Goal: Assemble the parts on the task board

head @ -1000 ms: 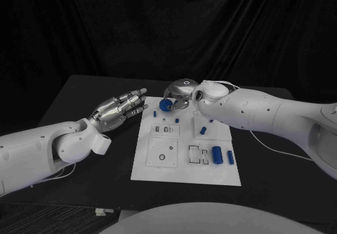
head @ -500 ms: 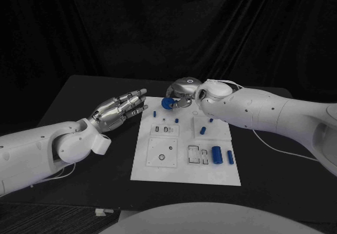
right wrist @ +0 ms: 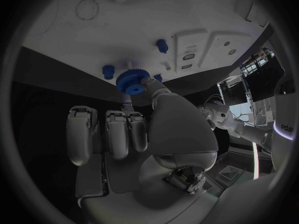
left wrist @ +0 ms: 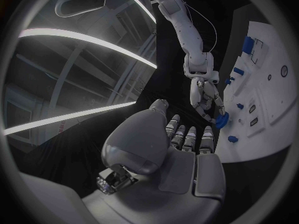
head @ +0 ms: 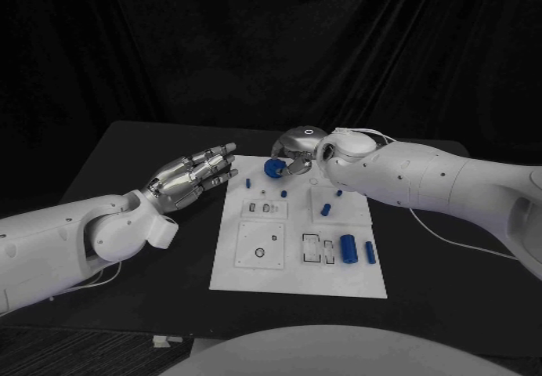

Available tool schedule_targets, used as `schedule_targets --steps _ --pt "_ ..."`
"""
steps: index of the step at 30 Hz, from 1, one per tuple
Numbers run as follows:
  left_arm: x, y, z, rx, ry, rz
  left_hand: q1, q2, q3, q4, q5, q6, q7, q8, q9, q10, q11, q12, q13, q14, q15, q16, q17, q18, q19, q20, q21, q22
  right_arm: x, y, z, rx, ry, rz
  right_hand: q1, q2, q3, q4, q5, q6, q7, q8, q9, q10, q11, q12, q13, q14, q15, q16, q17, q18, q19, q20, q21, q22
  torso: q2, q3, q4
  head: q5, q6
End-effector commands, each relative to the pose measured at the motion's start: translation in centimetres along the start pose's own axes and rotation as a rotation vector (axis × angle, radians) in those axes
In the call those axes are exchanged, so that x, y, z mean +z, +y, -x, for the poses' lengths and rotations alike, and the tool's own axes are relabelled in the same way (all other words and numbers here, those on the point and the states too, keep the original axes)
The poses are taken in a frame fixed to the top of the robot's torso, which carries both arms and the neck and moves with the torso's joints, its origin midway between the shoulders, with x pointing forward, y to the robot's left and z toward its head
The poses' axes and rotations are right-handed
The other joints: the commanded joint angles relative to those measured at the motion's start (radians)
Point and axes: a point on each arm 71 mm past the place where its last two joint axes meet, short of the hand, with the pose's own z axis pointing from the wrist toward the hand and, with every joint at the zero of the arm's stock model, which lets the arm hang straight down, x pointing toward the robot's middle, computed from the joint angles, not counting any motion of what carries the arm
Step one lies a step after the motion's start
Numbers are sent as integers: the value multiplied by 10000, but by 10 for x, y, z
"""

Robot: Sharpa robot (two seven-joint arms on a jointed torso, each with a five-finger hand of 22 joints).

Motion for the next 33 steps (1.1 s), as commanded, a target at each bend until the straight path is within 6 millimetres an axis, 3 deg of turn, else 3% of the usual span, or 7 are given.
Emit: schedule_targets --steps 1,15,23,29,33 --pt "1 0 -2 -89 150 -82 74 57 61 9 68 -8 25 43 1 19 61 65 10 -32 55 -4 -15 51 11 62 -34 -15 -1 -4 -3 57 560 -392 1 76 57 -23 -63 67 -175 360 1439 1065 13 36 2632 1065 7 27 2634 -113 623 -41 20 2369 -3 -2 5 17 -2" --pt "1 0 -2 -99 179 -84 77 66 85 4 68 -21 23 41 0 17 58 53 7 -32 56 -5 -16 52 11 63 -34 -15 0 -6 -7 85 1036 -711 4 72 94 -18 -85 -12 -153 296 1423 1065 30 36 2632 1065 22 27 2634 -89 572 -27 -67 2338 0 -2 6 32 -2" --pt "1 0 -3 -107 196 -77 77 66 85 4 68 -21 23 41 0 17 58 53 7 -32 56 -5 -16 52 11 63 -34 -15 0 -7 -9 93 1221 -922 28 19 227 -37 -61 -287 -104 49 1323 1065 78 36 2632 1065 68 27 2634 -58 500 21 -187 2296 2 -2 6 28 -2" --pt "2 0 -3 -112 208 -59 77 66 85 4 68 -21 23 41 0 17 58 53 7 -32 56 -5 -16 52 11 63 -34 -15 0 -7 -10 91 1218 -990 -18 -60 512 0 -71 -1496 -131 -896 715 1065 75 36 2632 1065 79 27 2634 -28 437 52 -299 2259 2 -2 6 23 -2" --pt "1 0 -3 -113 207 -38 77 66 85 4 68 -21 23 41 0 17 58 53 7 -32 56 -5 -16 52 11 63 -34 -15 0 -7 -10 91 1246 -1018 -31 -31 617 6 -58 -1738 -173 -1178 492 1065 34 36 2632 1065 45 27 2634 -14 407 23 -353 2241 2 -1 7 21 -2"
